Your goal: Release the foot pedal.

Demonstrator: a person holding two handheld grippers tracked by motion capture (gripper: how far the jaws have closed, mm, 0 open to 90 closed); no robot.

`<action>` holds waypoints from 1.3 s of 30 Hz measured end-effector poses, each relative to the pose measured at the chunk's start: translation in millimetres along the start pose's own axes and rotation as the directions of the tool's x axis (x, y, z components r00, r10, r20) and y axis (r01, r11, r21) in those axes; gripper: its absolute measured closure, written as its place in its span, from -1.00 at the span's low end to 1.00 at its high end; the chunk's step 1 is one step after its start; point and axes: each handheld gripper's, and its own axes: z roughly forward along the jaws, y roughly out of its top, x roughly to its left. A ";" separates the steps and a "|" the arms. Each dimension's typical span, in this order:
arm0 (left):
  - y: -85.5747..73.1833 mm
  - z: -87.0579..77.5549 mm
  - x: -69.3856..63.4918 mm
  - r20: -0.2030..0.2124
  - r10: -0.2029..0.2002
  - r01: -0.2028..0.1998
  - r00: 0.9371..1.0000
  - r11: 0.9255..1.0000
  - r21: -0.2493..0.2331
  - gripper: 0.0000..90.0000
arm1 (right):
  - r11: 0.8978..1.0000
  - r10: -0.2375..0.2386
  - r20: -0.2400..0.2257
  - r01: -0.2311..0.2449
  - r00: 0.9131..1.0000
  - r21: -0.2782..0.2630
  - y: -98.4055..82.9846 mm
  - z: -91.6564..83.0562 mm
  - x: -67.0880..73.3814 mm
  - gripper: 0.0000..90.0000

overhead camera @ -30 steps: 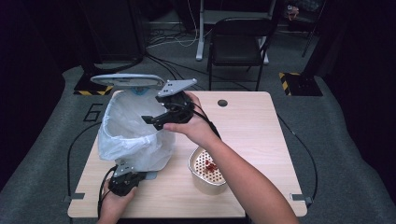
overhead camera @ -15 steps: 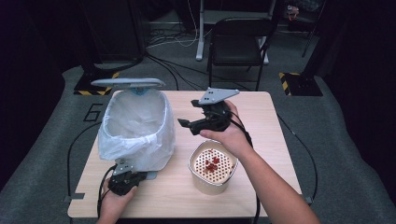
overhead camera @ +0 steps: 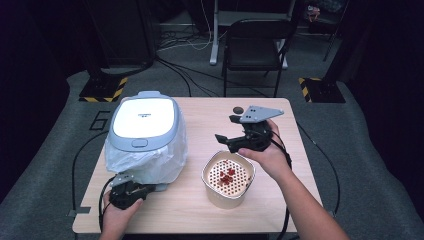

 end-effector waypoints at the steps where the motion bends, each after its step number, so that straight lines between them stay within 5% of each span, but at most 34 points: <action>1: 0.1 -2.7 1.3 -0.008 0.011 -0.011 1.000 1.000 0.001 0.35 | 1.000 0.002 0.009 -0.002 1.000 0.001 -4.0 -2.5 -2.0 -0.51; 10: -0.5 -18.5 13.4 -0.060 0.055 -0.055 0.997 0.998 0.007 0.17 | 0.999 0.046 0.084 -0.048 0.995 0.017 -39.0 -21.7 -15.4 -0.49; 19: -2.4 -31.1 28.1 -0.132 0.016 -0.018 0.991 1.000 -0.014 0.04 | 0.995 0.084 0.160 -0.091 0.984 0.041 -80.9 -31.6 -23.3 -0.48; 26: -4.6 -34.6 38.6 -0.169 0.001 -0.003 0.986 1.000 -0.012 0.01 | 0.988 0.144 0.214 -0.151 0.966 0.019 -110.8 -44.7 -28.1 -0.46; 35: -9.5 -33.0 52.5 -0.224 0.003 -0.006 0.975 1.000 -0.013 -0.11 | 0.968 0.243 0.302 -0.250 0.922 -0.016 -152.3 -60.9 -36.2 -0.44; 39: -12.6 -31.5 58.6 -0.261 0.034 -0.031 0.965 0.999 0.016 -0.17 | 0.962 0.243 0.387 -0.272 0.889 0.021 -172.8 -60.7 -39.7 -0.44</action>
